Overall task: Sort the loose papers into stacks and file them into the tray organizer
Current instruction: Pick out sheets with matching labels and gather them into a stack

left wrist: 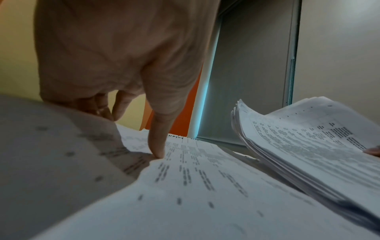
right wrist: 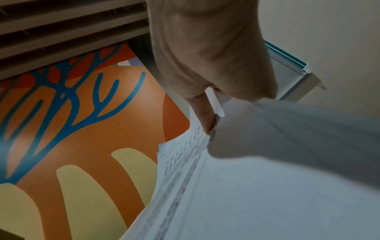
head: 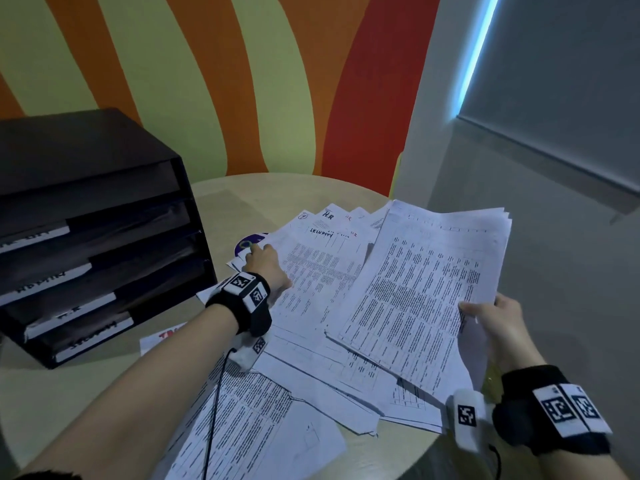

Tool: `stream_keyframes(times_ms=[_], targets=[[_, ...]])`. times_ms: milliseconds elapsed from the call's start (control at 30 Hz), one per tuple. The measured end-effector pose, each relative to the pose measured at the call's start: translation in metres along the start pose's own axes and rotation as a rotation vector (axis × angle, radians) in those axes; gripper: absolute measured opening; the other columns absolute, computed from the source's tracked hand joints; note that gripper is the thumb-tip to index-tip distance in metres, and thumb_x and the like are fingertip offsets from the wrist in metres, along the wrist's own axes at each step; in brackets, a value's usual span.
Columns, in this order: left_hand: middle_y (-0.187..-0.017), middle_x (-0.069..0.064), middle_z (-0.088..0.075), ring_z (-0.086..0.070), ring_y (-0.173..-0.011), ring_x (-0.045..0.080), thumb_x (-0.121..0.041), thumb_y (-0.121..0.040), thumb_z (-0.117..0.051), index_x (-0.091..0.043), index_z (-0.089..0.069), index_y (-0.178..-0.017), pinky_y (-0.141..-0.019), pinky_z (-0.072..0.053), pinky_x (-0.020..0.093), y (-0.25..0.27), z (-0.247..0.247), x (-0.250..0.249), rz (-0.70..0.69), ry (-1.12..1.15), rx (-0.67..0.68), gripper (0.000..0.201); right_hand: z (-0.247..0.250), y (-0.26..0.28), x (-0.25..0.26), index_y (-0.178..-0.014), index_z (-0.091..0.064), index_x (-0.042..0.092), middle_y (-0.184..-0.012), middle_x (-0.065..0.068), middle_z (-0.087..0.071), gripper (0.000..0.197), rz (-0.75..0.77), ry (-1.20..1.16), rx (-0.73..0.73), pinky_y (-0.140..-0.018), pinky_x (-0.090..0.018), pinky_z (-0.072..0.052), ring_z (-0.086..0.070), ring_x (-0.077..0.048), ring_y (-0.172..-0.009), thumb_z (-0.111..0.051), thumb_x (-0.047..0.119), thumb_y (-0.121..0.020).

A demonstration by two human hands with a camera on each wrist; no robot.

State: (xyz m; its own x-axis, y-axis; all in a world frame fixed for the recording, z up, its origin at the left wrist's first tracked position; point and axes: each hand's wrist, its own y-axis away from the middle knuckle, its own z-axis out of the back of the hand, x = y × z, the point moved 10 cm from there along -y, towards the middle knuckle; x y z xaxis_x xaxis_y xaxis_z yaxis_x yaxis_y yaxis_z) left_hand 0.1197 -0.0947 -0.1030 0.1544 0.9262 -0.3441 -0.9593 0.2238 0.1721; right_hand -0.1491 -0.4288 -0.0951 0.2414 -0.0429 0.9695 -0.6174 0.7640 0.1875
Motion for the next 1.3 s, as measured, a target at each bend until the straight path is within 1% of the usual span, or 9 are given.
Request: stream_keyframes(times_ms=[167, 233, 533, 633, 800, 967, 1100, 1200, 1300], targets=[[-0.079, 0.022, -0.053, -0.056, -0.077, 0.04, 0.0, -0.083, -0.062, 0.0, -0.057, -0.08, -0.057, -0.031, 0.029, -0.006, 0.017, -0.003, -0.075, 0.17, -0.137, 0.006, -0.003, -0.003, -0.004, -0.105, -0.061, 0.01, -0.102, -0.01, -0.064, 0.024, -0.005, 0.019, 0.006, -0.093, -0.044, -0.048, -0.06, -0.031, -0.096, -0.06, -0.008, -0.088], [-0.06, 0.005, -0.023, -0.029, -0.056, 0.025, 0.002, -0.083, -0.058, -0.016, -0.029, -0.059, -0.053, -0.015, 0.029, -0.009, 0.02, -0.004, -0.114, 0.23, -0.17, 0.041, -0.004, -0.004, -0.005, -0.107, -0.061, 0.01, -0.107, -0.012, -0.063, 0.027, -0.007, 0.014, 0.008, -0.095, -0.044, -0.047, -0.06, -0.032, -0.099, -0.061, -0.008, -0.088], [-0.091, 0.012, -0.068, -0.054, -0.071, 0.02, -0.005, -0.094, -0.049, -0.018, -0.068, -0.085, -0.067, -0.044, 0.03, 0.009, 0.1, 0.033, -0.057, 1.123, -0.459, 0.025, -0.002, -0.001, -0.003, -0.109, -0.06, 0.013, -0.108, -0.01, -0.062, 0.031, -0.016, -0.017, 0.012, -0.09, -0.04, -0.046, -0.059, -0.031, -0.099, -0.057, -0.01, -0.09], [-0.08, 0.019, -0.066, -0.053, -0.062, 0.013, -0.004, -0.097, -0.052, 0.0, -0.065, -0.092, -0.065, -0.044, 0.024, 0.019, 0.13, 0.039, -0.079, 1.199, -0.546, 0.014, -0.006, 0.001, 0.002, -0.108, -0.06, 0.012, -0.108, -0.011, -0.063, 0.03, -0.001, -0.014, 0.019, -0.093, -0.043, -0.047, -0.059, -0.032, -0.098, -0.055, -0.011, -0.09], [-0.1, 0.023, -0.07, -0.069, -0.09, 0.035, -0.012, -0.093, -0.062, -0.008, -0.061, -0.085, -0.085, -0.056, 0.054, 0.021, 0.106, 0.017, -0.081, 1.176, -0.336, 0.009, -0.023, 0.006, 0.018, -0.106, -0.06, 0.007, -0.106, -0.014, -0.063, 0.023, 0.021, -0.039, 0.043, -0.086, -0.04, -0.047, -0.061, -0.027, -0.088, -0.055, -0.009, -0.091], [-0.091, 0.009, -0.064, -0.063, -0.081, 0.025, -0.018, -0.101, -0.05, -0.007, -0.054, -0.099, -0.06, -0.053, 0.027, 0.052, 0.057, -0.042, -0.163, 1.044, -0.062, 0.011, -0.053, 0.022, 0.043, -0.091, -0.064, 0.009, -0.107, -0.017, -0.069, 0.013, 0.066, -0.075, 0.178, -0.099, -0.053, -0.048, -0.064, -0.037, -0.102, -0.057, -0.003, -0.091], [-0.111, 0.006, -0.062, -0.062, -0.096, 0.021, -0.017, -0.098, -0.055, -0.011, -0.041, -0.119, -0.083, -0.053, 0.033, 0.057, 0.03, -0.062, -0.199, 0.972, 0.052, 0.026, -0.074, 0.041, 0.07, -0.103, -0.069, 0.006, -0.099, -0.009, -0.075, 0.022, 0.134, -0.159, 0.253, -0.087, -0.045, -0.056, -0.071, -0.027, -0.091, -0.055, 0.023, -0.098], [-0.108, 0.012, -0.067, -0.064, -0.085, 0.019, -0.003, -0.094, -0.056, -0.006, -0.052, -0.115, -0.069, -0.052, 0.024, 0.061, 0.029, -0.065, -0.23, 0.95, 0.018, 0.022, -0.075, 0.048, 0.084, -0.104, -0.07, 0.017, -0.107, -0.002, -0.073, 0.043, 0.185, -0.241, 0.166, -0.09, -0.039, -0.054, -0.069, -0.019, -0.1, -0.041, 0.048, -0.1], [-0.11, 0.013, -0.069, -0.066, -0.095, 0.024, -0.005, -0.092, -0.054, -0.006, -0.061, -0.113, -0.084, -0.055, 0.037, 0.065, 0.04, -0.064, -0.29, 0.9, -0.043, 0.022, -0.081, 0.06, 0.11, -0.119, -0.064, 0.012, -0.114, 0.001, -0.07, 0.026, 0.386, -0.142, 0.138, -0.093, -0.035, -0.05, -0.064, -0.017, -0.109, -0.051, 0.022, -0.099]])
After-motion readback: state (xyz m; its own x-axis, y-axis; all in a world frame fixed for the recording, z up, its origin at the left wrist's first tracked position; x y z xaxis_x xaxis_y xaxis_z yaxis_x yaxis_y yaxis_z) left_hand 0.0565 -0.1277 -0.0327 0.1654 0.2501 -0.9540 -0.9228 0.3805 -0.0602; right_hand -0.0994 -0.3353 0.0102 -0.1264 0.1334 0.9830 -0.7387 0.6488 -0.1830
